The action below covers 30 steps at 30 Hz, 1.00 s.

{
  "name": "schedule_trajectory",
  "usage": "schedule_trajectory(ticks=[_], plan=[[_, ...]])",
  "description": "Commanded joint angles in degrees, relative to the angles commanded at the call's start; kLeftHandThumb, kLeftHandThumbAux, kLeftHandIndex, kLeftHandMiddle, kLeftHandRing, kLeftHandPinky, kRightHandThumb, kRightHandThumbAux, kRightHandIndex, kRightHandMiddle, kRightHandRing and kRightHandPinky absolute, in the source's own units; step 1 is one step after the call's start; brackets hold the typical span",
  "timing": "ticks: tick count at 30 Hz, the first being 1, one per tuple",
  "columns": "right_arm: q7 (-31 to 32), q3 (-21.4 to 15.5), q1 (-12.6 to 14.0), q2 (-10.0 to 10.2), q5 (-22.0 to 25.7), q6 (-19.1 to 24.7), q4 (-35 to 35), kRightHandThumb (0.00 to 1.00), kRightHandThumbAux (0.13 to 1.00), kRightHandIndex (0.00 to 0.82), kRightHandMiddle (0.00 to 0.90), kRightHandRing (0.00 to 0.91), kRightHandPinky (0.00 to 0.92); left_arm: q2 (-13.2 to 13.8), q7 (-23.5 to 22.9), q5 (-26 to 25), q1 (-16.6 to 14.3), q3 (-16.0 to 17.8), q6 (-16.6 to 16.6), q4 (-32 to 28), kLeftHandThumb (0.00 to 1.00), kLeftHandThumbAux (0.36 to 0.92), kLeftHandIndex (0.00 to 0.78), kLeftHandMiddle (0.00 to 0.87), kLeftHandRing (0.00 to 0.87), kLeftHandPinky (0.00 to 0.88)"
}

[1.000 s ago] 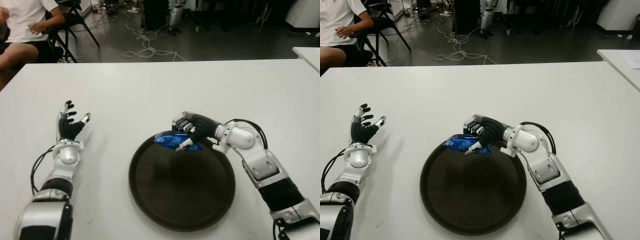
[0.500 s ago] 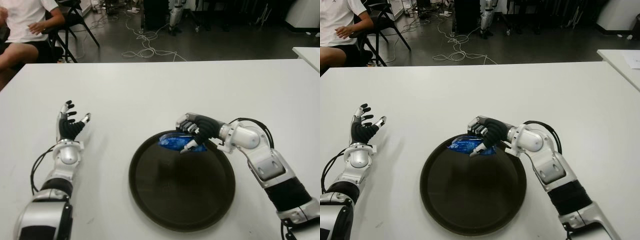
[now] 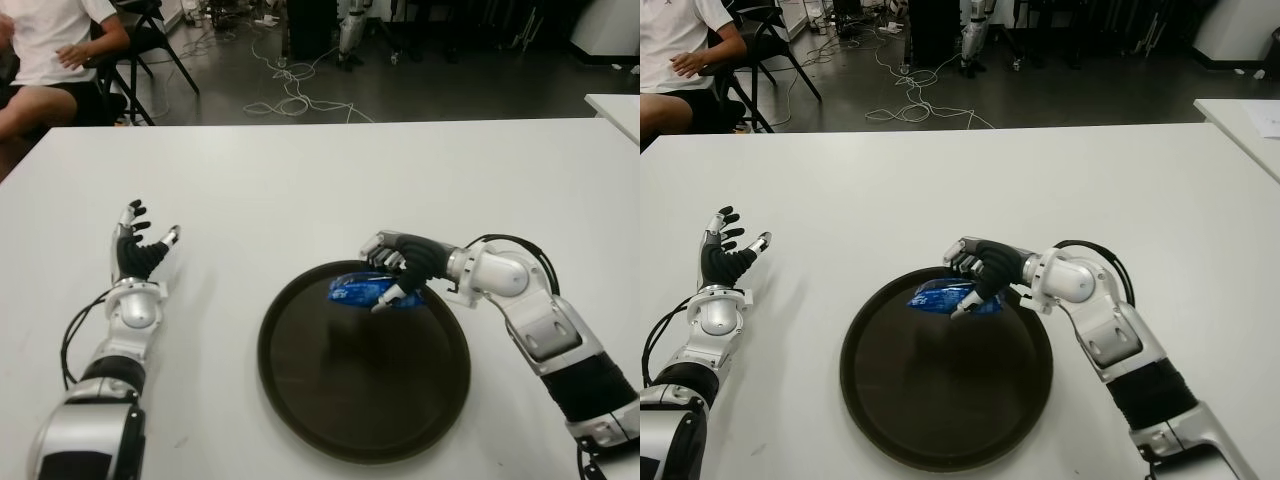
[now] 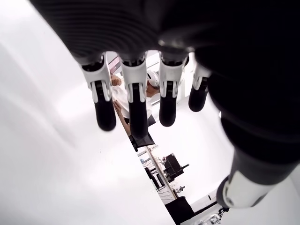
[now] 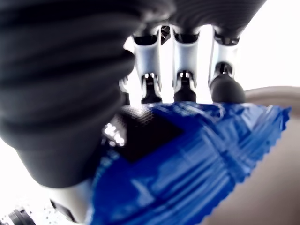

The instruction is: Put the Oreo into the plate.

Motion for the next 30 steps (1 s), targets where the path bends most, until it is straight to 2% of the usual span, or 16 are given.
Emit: schedule_trajectory(ticks=[11, 19, 21, 23, 29, 30], plan=[[1.3, -0.5, 0.0, -0.8, 0.5, -0.5, -0.3, 0.105, 0.861, 0.738, 0.824, 0.832, 0.821, 0.2, 1.3, 0.8, -0.2, -0.5, 1.0, 0.1, 0.236, 0.707, 0.108, 0.185, 0.218, 0.258], [2.8, 0.2, -0.8, -1.7, -0.1, -1.9, 0.4, 0.041, 0.888, 0.742, 0.828, 0.836, 0.821, 0.2, 1.0, 1.1, 0.0, -0.6, 0.0, 0.0, 0.222, 0.710, 0.108, 0.178, 0.209, 0.236], [2.9, -0.1, -0.7, -1.5, 0.4, -2.4, 0.9, 0.032, 0.890, 0.743, 0.829, 0.835, 0.820, 0.2, 0.7, 1.0, 0.0, -0.5, -0.2, 0.0, 0.212, 0.711, 0.107, 0.175, 0.205, 0.224], [2.3, -0.9, -0.3, -0.5, 1.8, -2.4, 1.6, 0.031, 0.887, 0.733, 0.824, 0.829, 0.814, 0.2, 0.5, 0.9, -0.1, -0.5, 0.0, 0.2, 0.204, 0.711, 0.105, 0.172, 0.201, 0.216], [-0.4, -2.5, 0.7, 1.2, 2.9, -3.2, 1.9, 0.015, 0.860, 0.632, 0.748, 0.758, 0.748, 0.2, 0.3, 0.7, -0.2, -0.3, 0.2, 0.4, 0.193, 0.706, 0.097, 0.166, 0.189, 0.199], [-1.0, -2.7, 0.9, 1.5, 2.8, -3.2, 1.7, 0.009, 0.853, 0.608, 0.705, 0.717, 0.702, 0.2, 0.3, 0.7, -0.2, -0.2, 0.2, 0.4, 0.191, 0.704, 0.096, 0.165, 0.186, 0.196]])
